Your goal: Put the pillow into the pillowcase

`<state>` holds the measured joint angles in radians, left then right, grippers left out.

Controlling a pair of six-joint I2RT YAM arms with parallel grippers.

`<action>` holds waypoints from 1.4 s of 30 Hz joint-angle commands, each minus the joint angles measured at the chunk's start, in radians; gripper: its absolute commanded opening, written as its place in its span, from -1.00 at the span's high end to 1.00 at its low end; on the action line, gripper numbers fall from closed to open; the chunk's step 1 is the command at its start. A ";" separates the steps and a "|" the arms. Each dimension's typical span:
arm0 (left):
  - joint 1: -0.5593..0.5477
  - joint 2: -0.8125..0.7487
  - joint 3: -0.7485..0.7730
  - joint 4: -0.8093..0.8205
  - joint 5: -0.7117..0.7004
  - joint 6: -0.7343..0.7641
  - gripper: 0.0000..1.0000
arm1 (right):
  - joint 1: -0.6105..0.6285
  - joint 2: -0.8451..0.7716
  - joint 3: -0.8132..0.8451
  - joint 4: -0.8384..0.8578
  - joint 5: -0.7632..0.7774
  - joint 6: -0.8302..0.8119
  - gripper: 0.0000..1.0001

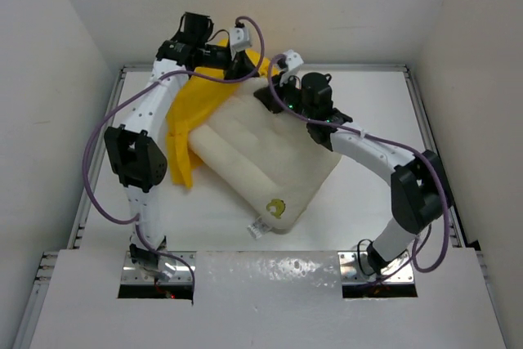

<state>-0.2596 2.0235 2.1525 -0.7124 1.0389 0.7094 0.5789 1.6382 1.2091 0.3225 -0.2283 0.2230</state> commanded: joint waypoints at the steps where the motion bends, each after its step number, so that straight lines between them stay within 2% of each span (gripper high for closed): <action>1: -0.044 -0.040 -0.044 -0.309 0.159 0.353 1.00 | -0.128 0.014 -0.075 0.446 0.129 0.341 1.00; 2: -0.044 -0.045 -0.066 -0.416 0.148 0.416 1.00 | -0.161 0.017 -0.101 0.505 0.167 0.379 1.00; 4: -0.041 -0.048 -0.123 -0.459 0.107 0.476 1.00 | -0.175 0.018 -0.161 0.518 0.230 0.459 1.00; 6: -0.021 -0.054 -0.229 -0.432 0.086 0.464 1.00 | -0.192 0.041 -0.190 0.504 0.306 0.553 1.00; 7: -0.010 -0.055 -0.297 -0.394 0.058 0.394 1.00 | -0.198 0.054 -0.215 0.492 0.311 0.590 1.00; 8: 0.002 -0.060 -0.324 -0.296 0.040 0.333 0.82 | -0.212 0.067 -0.221 0.446 0.305 0.619 1.00; 9: 0.022 -0.063 -0.345 -0.250 -0.009 0.214 0.12 | -0.220 0.095 -0.224 0.413 0.294 0.657 1.00; 10: 0.031 -0.065 -0.344 -0.166 -0.042 0.155 -0.19 | -0.229 0.115 -0.214 0.318 0.253 0.658 1.00; 11: 0.046 -0.068 -0.335 -0.136 -0.081 0.100 -0.45 | -0.234 0.135 -0.194 0.255 0.233 0.610 0.82; 12: 0.052 -0.071 -0.304 -0.115 -0.135 0.061 -0.94 | -0.237 0.181 -0.127 0.187 0.184 0.564 -0.18; 13: 0.065 -0.081 -0.287 -0.096 -0.161 -0.011 -0.99 | -0.237 0.202 -0.081 0.115 0.158 0.515 -0.57; 14: 0.085 -0.088 -0.269 -0.060 -0.198 -0.058 -0.99 | -0.237 0.218 -0.036 -0.051 0.161 0.437 -0.96; 15: 0.097 -0.094 -0.222 -0.056 -0.285 -0.124 -0.99 | -0.237 0.236 0.039 -0.119 0.179 0.402 -0.98; 17: 0.144 -0.106 -0.181 -0.093 -0.370 -0.145 -0.99 | -0.237 0.227 0.099 -0.224 0.257 0.304 -0.98; 19: 0.183 -0.150 -0.206 -0.133 -0.482 -0.133 -0.99 | -0.237 0.189 0.124 -0.269 0.299 0.247 -0.98; 20: 0.212 -0.173 -0.239 -0.150 -0.526 -0.116 -0.88 | -0.234 0.175 0.162 -0.287 0.300 0.193 -0.98; 21: 0.223 -0.216 -0.332 -0.165 -0.596 -0.061 -0.68 | -0.212 0.161 0.182 -0.309 0.273 0.164 -0.55; 22: 0.232 -0.233 -0.382 -0.197 -0.628 -0.033 -0.23 | -0.193 0.161 0.208 -0.359 0.244 0.124 0.20; 23: 0.247 -0.252 -0.438 -0.208 -0.655 -0.013 0.62 | -0.165 0.166 0.257 -0.390 0.233 0.058 0.86; 24: 0.256 -0.279 -0.548 -0.214 -0.681 0.008 0.75 | -0.093 0.173 0.283 -0.420 0.250 0.026 1.00; 25: 0.279 -0.292 -0.601 -0.203 -0.685 0.016 0.75 | -0.056 0.204 0.311 -0.484 0.251 -0.053 0.96; 26: 0.296 -0.307 -0.711 -0.182 -0.694 0.021 0.49 | -0.022 0.225 0.375 -0.522 0.256 -0.080 0.71; 27: 0.310 -0.337 -0.765 -0.152 -0.707 0.015 0.18 | 0.036 0.247 0.406 -0.557 0.247 -0.092 0.32; 28: 0.322 -0.354 -0.811 -0.066 -0.723 0.001 -0.18 | 0.059 0.290 0.434 -0.603 0.235 -0.097 -0.10; 29: 0.341 -0.379 -0.895 -0.023 -0.755 -0.020 -0.56 | 0.077 0.307 0.469 -0.615 0.233 -0.085 -0.69; 30: 0.350 -0.387 -0.930 0.052 -0.763 -0.025 -0.66 | 0.117 0.334 0.477 -0.628 0.212 -0.079 -0.98; 31: 0.352 -0.393 -0.957 0.092 -0.767 -0.030 -0.94 | 0.139 0.345 0.477 -0.629 0.219 -0.082 -0.98; 32: 0.352 -0.396 -1.009 0.134 -0.777 -0.042 -0.98 | 0.159 0.356 0.474 -0.626 0.227 -0.083 -0.98; 33: 0.352 -0.394 -1.031 0.216 -0.774 -0.045 -0.99 | 0.191 0.370 0.468 -0.616 0.250 -0.085 -0.98; 36: 0.352 -0.318 -1.037 0.309 -0.771 -0.064 -0.99 | 0.231 0.457 0.497 -0.647 0.248 -0.062 -0.98; 39: 0.350 -0.226 -1.011 0.359 -0.778 -0.064 -0.99 | 0.252 0.535 0.532 -0.660 0.248 -0.033 -0.98; 42: 0.350 -0.184 -1.017 0.375 -0.714 -0.036 -0.98 | 0.254 0.586 0.520 -0.625 0.267 0.031 -0.98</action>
<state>0.0860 1.8175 1.1187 -0.4362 0.2733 0.6575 0.8394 2.2116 1.6978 -0.2890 0.0074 0.1886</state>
